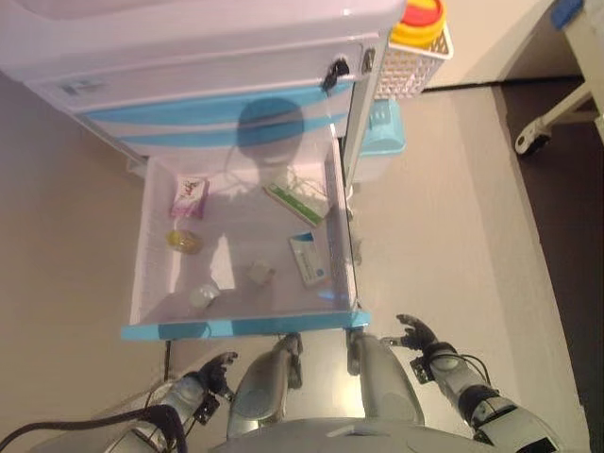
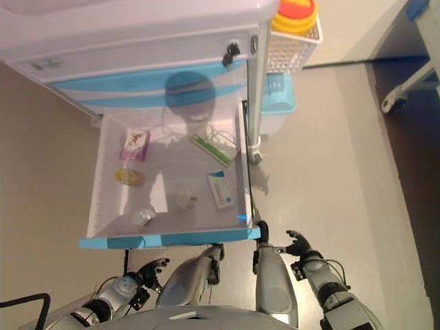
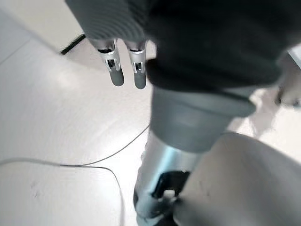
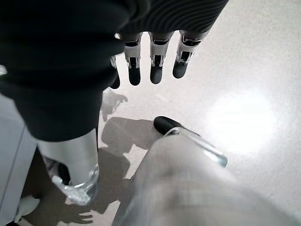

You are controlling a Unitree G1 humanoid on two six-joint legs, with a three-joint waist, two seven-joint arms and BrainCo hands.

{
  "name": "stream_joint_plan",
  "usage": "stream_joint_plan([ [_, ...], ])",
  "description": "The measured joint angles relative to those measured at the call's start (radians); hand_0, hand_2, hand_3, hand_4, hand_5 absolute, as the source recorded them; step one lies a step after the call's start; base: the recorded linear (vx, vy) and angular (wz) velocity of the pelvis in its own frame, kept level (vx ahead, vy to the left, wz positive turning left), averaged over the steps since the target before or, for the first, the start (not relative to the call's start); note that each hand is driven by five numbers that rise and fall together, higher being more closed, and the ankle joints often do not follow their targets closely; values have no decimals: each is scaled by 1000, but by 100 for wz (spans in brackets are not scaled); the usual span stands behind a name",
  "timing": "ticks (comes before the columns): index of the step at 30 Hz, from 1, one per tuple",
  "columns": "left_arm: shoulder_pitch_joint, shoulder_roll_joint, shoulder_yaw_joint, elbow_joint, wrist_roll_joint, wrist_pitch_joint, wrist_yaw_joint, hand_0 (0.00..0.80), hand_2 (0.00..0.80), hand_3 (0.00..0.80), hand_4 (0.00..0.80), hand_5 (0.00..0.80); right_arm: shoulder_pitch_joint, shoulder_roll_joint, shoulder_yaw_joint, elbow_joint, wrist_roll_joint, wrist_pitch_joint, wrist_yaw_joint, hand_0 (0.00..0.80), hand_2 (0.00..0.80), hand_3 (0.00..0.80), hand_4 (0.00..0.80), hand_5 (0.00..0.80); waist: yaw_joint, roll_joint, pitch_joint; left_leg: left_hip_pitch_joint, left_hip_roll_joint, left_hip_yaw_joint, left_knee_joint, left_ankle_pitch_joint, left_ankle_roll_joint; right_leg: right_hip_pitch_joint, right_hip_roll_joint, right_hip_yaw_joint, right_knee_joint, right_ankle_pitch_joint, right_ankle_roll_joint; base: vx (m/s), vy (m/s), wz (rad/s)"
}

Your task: Open the drawer and pick up the medicine

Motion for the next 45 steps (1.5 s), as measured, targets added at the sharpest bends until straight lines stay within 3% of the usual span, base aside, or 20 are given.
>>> stream_joint_plan([
  [6, -89, 73, 0, -226, 5, 22, 62, 0, 0, 0, 0, 0, -28, -52, -1, -36, 0, 6, -10, 0, 0, 0, 0, 0, -1, 5, 89, -67, -11, 15, 51, -3, 9, -70, -5, 23, 47, 2, 3, -15, 110, -8],
  [13, -242, 291, 2, -455, -5, 115, 60, 0, 0, 0, 0, 0, -24, -89, -1, -99, -3, 12, -14, 0, 0, 0, 0, 0, -18, 7, 143, -110, -15, 63, 94, -20, 20, -124, -1, 79, 70, 13, 17, 6, 80, -19],
  [19, -458, 370, 64, -476, -58, 176, 62, 0, 0, 0, 0, 0, -19, -102, 0, -102, -3, 17, -19, 0, 0, 0, 0, 0, -64, -2, 152, -158, -12, 102, 167, -59, 32, -157, 2, 115, 80, 23, 28, 7, 39, -18],
  [24, -594, 395, 74, -456, -71, 176, 75, 0, 0, 0, 0, 0, -11, -102, 1, -124, -1, 20, -21, 0, 0, 0, 0, 0, -95, -17, 161, -172, -5, 126, 231, -106, 39, -159, 13, 159, 82, 31, 36, 20, 45, -26],
  [27, -659, 427, 80, -392, -75, 175, 139, 0, 0, 0, 0, 0, -1, -106, 1, -158, -1, 21, -25, 0, 0, 0, 0, 0, -121, -17, 161, -196, 2, 136, 276, -132, 42, -178, 18, 176, 94, 28, 41, 18, 52, -19],
  [35, -740, 418, 96, -235, -134, 155, 341, 0, 0, 0, 0, 0, 3, -103, 32, -174, -1, 26, -40, 0, 0, 0, 0, 0, -146, -32, 169, -235, 3, 132, 316, -151, 32, -218, 28, 197, 113, 37, 48, -17, -20, -11],
  [40, -720, 382, 164, -223, -232, 128, 309, 0, 0, 0, 0, 0, 7, -97, 40, -176, -1, 27, -59, 0, 0, 0, 0, 0, -146, -39, 171, -236, 7, 127, 327, -155, 32, -207, 22, 182, 96, 49, 47, -6, -130, -3],
  [42, -645, 348, 217, -276, -297, 90, 269, 0, 0, 0, 0, 0, 10, -88, 39, -184, -1, 28, -61, 0, 0, 0, 0, 0, -145, -39, 171, -225, 5, 102, 323, -156, 31, -184, 22, 171, 78, 56, 46, 15, -168, 5],
  [45, -457, 239, 279, -366, -380, 22, 192, 0, 0, 0, 0, 0, 27, -52, 32, -189, -1, 30, -79, 0, 0, 0, 0, 0, -127, -38, 171, -160, 3, 75, 278, -144, 33, -108, 18, 152, 35, 63, 38, 45, -159, 12],
])
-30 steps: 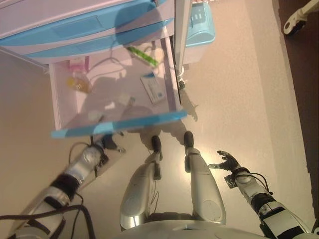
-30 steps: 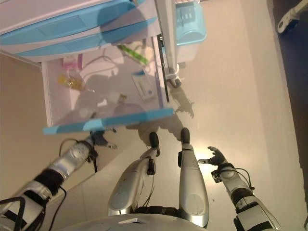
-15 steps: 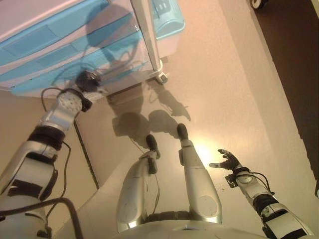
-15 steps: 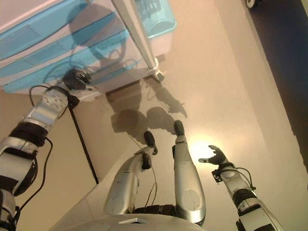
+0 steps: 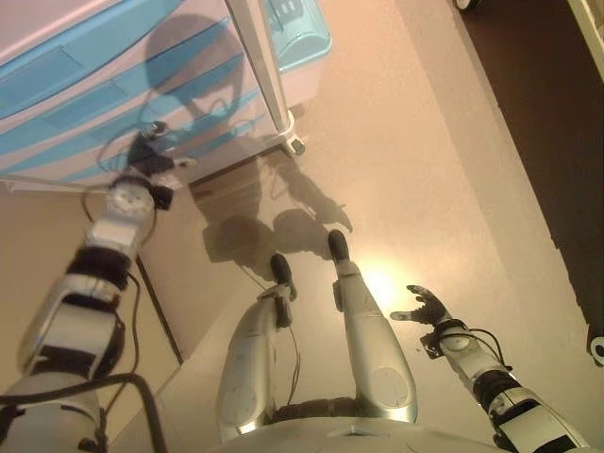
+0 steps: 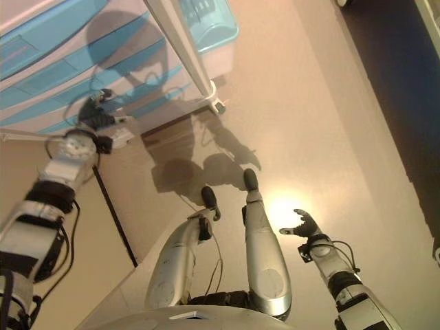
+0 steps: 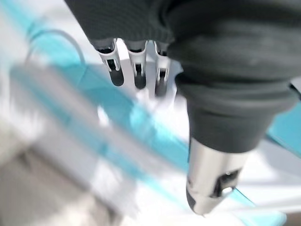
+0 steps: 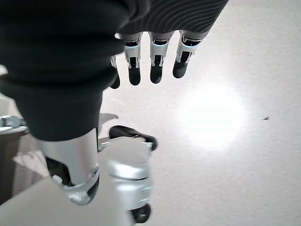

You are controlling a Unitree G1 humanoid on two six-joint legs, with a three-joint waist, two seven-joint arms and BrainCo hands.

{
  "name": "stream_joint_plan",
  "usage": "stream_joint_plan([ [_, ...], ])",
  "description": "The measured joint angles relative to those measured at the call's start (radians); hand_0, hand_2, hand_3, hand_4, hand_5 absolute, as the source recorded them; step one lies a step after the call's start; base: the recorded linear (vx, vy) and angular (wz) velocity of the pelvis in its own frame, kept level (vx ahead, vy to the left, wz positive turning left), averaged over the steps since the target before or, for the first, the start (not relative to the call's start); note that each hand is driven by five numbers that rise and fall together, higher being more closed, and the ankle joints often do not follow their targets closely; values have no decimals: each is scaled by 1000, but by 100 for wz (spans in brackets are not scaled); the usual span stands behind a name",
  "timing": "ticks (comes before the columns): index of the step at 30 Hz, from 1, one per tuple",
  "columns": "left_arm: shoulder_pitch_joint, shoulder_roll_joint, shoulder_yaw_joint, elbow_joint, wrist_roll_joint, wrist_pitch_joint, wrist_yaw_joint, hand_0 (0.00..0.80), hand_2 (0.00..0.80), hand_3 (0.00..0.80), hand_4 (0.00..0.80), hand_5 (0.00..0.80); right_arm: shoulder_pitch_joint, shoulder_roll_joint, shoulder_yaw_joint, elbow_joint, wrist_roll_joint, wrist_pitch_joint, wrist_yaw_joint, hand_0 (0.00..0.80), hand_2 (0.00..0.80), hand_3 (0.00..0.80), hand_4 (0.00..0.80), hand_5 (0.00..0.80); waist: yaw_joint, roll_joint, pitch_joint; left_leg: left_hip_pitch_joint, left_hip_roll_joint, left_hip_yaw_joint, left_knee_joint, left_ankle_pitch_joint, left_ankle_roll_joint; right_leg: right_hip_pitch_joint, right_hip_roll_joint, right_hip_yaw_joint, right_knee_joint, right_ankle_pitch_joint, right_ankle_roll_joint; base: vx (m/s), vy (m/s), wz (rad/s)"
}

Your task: Open the drawer and pick up the medicine

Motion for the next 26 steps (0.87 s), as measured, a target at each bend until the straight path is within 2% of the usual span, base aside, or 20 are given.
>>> stream_joint_plan([
  [2, 134, -71, 17, -54, -50, -28, -55, 0, 0, 0, 0, 0, 4, 22, -20, 5, -2, 0, -7, 0, 0, 0, 0, 0, 17, 2, -1, 57, -8, -25, -53, 16, -4, 55, -7, -17, -38, 1, -2, 63, -156, 24],
  [5, 285, -161, 52, -47, -118, -47, -128, 0, 0, 0, 0, 0, 17, 30, -54, 17, -2, -5, -17, 0, 0, 0, 0, 0, 58, 5, -3, 140, -18, -67, -146, 59, -8, 135, -16, -59, -89, 4, -6, 89, -162, 40],
  [7, 381, -193, 79, -13, -145, -68, -176, 0, 0, 0, 0, 0, 23, 33, -76, 18, -2, -10, -5, 0, 0, 0, 0, 0, 86, 12, -9, 190, -17, -97, -190, 74, -15, 192, -22, -88, -121, 3, -9, 76, -143, 38],
  [9, 436, -208, 89, 30, -152, -73, -198, 0, 0, 0, 0, 0, 38, 32, -92, 23, -2, -25, 7, 0, 0, 0, 0, 0, 112, 26, -53, 204, -17, -123, -233, 86, -28, 209, -25, -117, -144, 0, -13, 74, -127, 45],
  [12, 479, -255, 92, 122, -143, -82, -219, 0, 0, 0, 0, 0, 40, 33, -111, 66, 0, -27, 35, 0, 0, 0, 0, 0, 128, 61, -127, 248, -17, -169, -290, 119, -27, 271, -27, -166, -194, 1, -15, 60, -86, 47],
  [15, 513, -304, 87, 193, -122, -85, -239, 0, 0, 0, 0, 0, 52, 42, -117, 83, 0, -27, 53, 0, 0, 0, 0, 0, 127, 68, -215, 292, -14, -209, -320, 123, -32, 340, -23, -200, -244, 0, -16, 80, -43, 34],
  [18, 539, -337, 86, 240, -111, -87, -267, 0, 0, 0, 0, 0, 87, 69, -134, 118, 1, -28, 64, 0, 0, 0, 0, 0, 142, 51, -298, 314, -5, -224, -325, 117, -40, 382, -15, -225, -272, -6, -20, 73, -13, 25],
  [21, 549, -360, 84, 323, -81, -89, -289, 0, 0, 0, 0, 0, 120, 96, -150, 173, 1, -27, 72, 0, 0, 0, 0, 0, 152, 38, -346, 334, 1, -257, -324, 115, -50, 421, -8, -255, -289, -16, -30, 85, -6, 26],
  [26, 582, -392, 48, 433, -33, -86, -335, 0, 0, 0, 0, 0, 151, 120, -151, 242, 2, -21, 91, 0, 0, 0, 0, 0, 171, 28, -397, 364, 14, -260, -329, 103, -66, 454, 4, -264, -287, -27, -45, 56, -2, 5],
])
